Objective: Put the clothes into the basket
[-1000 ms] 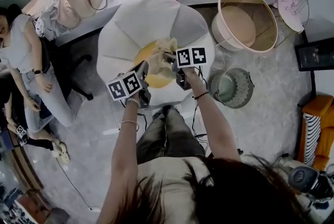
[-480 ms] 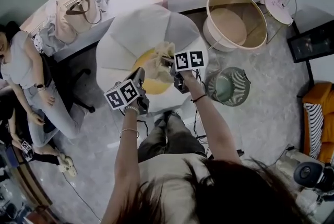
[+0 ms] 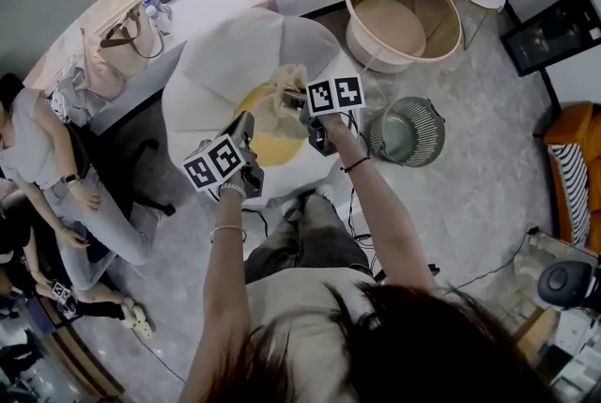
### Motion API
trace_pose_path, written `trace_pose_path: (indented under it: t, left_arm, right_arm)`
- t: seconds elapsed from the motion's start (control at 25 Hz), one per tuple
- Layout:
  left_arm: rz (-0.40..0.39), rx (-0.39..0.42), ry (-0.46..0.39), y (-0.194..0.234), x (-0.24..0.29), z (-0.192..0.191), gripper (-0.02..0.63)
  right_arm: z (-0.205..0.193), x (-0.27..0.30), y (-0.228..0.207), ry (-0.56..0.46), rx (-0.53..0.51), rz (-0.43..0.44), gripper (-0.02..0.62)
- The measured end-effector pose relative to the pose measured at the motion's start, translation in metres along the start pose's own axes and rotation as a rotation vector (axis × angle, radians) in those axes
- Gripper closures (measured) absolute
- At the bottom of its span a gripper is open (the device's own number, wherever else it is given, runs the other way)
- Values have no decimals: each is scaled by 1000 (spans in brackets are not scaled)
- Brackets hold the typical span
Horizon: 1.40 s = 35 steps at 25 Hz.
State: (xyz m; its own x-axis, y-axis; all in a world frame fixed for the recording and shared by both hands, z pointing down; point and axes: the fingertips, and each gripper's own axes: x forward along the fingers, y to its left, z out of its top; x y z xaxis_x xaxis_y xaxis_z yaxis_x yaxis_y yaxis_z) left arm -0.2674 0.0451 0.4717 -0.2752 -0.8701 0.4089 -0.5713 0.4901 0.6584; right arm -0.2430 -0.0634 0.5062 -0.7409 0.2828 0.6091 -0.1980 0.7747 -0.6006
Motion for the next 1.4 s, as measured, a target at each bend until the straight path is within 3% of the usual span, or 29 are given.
trace_pose_path:
  t: [0.24, 0.8, 1.4]
  left_arm:
    - [-28, 54, 67, -14, 9, -8, 595]
    - [-90, 85, 107, -82, 44, -32, 595]
    - [-134, 121, 199, -165, 96, -95, 595]
  right_arm:
    - [6, -18, -8, -69, 24, -9, 525]
    - [0, -93, -60, -137, 93, -56, 525]
    - [-22, -182, -140, -158, 141, -118, 525]
